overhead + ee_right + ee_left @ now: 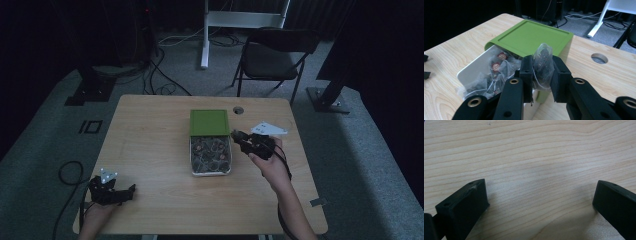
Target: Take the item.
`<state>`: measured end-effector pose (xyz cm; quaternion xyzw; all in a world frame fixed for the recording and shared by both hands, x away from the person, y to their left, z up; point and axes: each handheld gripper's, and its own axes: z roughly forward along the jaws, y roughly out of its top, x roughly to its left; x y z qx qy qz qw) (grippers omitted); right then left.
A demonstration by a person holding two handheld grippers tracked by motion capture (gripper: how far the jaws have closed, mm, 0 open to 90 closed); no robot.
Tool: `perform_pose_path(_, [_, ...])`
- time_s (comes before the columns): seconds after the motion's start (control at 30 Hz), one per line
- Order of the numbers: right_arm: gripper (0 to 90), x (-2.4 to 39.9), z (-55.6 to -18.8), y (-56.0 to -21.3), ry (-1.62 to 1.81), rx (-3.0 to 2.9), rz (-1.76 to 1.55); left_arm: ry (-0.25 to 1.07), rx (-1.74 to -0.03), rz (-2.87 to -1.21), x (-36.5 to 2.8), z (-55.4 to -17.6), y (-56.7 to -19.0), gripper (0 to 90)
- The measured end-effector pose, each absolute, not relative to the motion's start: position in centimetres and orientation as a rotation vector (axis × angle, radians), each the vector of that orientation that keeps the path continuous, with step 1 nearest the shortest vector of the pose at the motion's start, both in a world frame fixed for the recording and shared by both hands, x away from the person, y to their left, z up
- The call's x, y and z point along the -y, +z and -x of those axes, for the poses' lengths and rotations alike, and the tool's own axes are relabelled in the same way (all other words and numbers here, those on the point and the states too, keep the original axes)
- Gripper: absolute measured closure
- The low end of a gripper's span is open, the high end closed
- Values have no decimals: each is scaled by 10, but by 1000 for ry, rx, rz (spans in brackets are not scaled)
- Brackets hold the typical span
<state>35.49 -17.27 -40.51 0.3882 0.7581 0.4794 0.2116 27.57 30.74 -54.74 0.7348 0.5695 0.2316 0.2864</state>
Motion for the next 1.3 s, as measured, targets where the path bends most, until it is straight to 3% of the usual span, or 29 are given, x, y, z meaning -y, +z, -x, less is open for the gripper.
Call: perform_pose_path(1.3, [745,263,-379,-403,1215,-1867,-1264,619,-1521,-1967,-308,-276,-547,2])
